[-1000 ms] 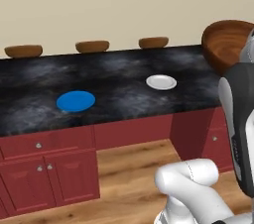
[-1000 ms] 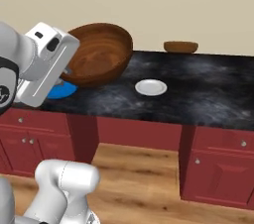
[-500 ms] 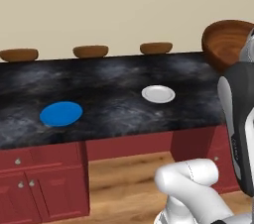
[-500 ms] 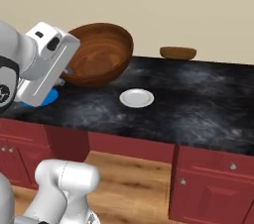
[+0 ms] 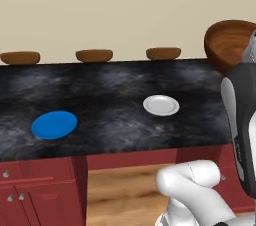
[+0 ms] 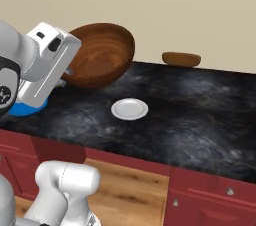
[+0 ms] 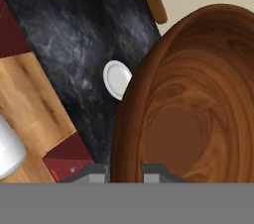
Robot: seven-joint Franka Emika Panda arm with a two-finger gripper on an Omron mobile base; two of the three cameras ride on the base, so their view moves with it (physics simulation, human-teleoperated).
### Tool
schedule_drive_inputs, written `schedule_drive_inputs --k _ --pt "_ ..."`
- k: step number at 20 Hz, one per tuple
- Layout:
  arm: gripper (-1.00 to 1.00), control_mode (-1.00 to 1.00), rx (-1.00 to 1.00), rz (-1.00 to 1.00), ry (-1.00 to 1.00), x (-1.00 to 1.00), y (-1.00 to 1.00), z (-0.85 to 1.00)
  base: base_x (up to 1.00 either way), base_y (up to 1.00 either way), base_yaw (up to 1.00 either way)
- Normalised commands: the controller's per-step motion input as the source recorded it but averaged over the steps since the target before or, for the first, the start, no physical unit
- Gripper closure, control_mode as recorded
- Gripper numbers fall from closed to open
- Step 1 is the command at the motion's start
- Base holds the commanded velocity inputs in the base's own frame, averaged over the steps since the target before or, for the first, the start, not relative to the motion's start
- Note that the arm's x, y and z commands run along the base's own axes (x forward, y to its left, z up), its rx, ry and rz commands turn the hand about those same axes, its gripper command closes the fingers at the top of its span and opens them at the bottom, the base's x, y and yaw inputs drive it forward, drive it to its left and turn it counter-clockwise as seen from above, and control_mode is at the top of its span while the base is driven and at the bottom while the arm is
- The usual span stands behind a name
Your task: Move the bowls from the cabinet to the plates on the dining table.
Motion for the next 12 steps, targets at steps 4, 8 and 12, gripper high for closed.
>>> schedule_drive_inputs --k 4,8,12 --pt "1.00 1.00 0.00 0.00 0.00 0.00 0.00 0.00 0.42 -0.22 0.14" --pt "1.00 1.00 0.00 0.00 0.00 0.00 0.00 0.00 0.35 -0.22 0.14" --pt "1.00 1.00 0.00 0.00 0.00 0.00 0.00 0.00 0.36 -0.16 0.13"
